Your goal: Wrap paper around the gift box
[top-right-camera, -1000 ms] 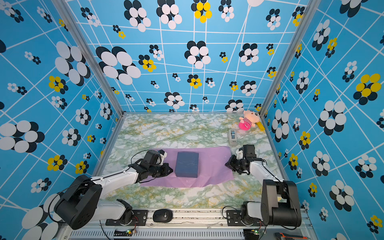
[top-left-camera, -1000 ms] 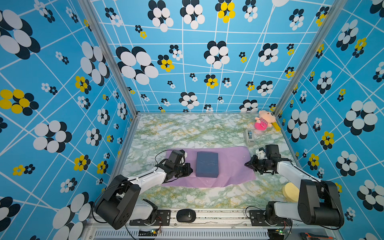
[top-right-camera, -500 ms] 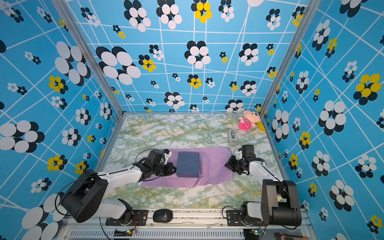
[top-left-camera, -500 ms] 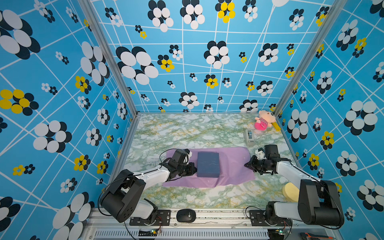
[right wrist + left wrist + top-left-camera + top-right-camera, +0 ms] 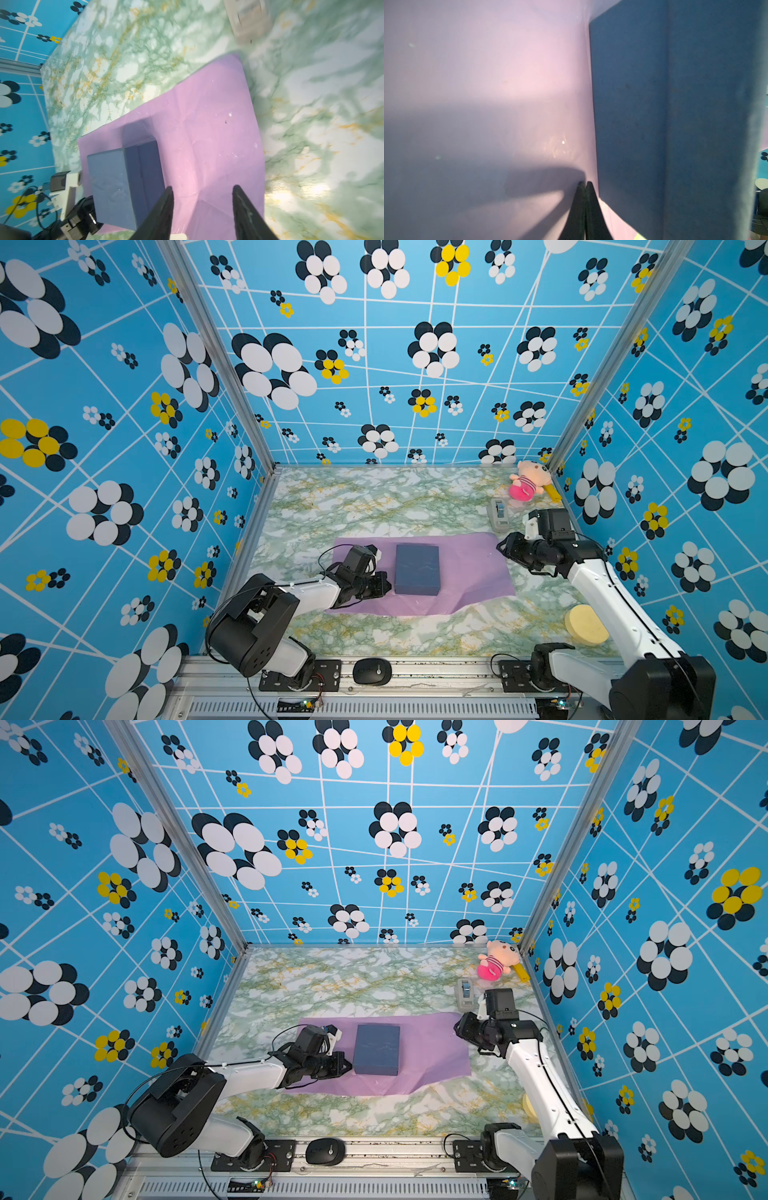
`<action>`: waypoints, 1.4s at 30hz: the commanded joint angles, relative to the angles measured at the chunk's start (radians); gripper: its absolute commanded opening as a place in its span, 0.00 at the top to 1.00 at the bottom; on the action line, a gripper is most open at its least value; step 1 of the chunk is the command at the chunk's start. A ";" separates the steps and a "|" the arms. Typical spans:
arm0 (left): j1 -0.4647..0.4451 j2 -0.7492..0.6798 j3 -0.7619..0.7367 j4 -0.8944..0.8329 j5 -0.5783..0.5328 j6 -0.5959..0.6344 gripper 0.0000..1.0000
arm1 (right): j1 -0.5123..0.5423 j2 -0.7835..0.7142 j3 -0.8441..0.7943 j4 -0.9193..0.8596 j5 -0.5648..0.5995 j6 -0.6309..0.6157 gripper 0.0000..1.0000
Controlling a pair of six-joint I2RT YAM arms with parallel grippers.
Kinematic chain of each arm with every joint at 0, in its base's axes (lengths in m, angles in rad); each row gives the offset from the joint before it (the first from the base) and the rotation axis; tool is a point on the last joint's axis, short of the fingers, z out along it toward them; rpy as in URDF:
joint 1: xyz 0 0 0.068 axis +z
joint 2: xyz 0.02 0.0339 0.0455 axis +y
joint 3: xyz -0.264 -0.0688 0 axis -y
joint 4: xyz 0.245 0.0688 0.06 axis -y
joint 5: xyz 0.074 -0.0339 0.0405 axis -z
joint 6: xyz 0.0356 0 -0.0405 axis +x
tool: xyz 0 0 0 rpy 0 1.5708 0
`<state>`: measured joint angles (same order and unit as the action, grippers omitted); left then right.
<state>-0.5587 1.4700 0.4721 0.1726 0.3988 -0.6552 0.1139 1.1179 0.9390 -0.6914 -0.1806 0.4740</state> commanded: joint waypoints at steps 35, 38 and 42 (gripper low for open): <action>0.032 -0.020 -0.103 0.046 -0.043 -0.003 0.95 | 0.764 0.781 0.465 0.231 -0.115 0.278 0.76; 0.033 -0.016 -0.101 0.048 -0.040 -0.001 0.95 | 0.767 0.789 0.470 0.209 -0.114 0.272 0.76; 0.033 -0.016 -0.102 0.051 -0.043 -0.002 0.95 | 0.768 0.792 0.475 0.171 -0.099 0.262 0.77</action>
<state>-0.5369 1.4441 0.4000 0.2787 0.3950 -0.6621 0.8749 1.8996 1.3926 -0.4465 -0.2974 0.7471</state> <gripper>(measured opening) 0.049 0.235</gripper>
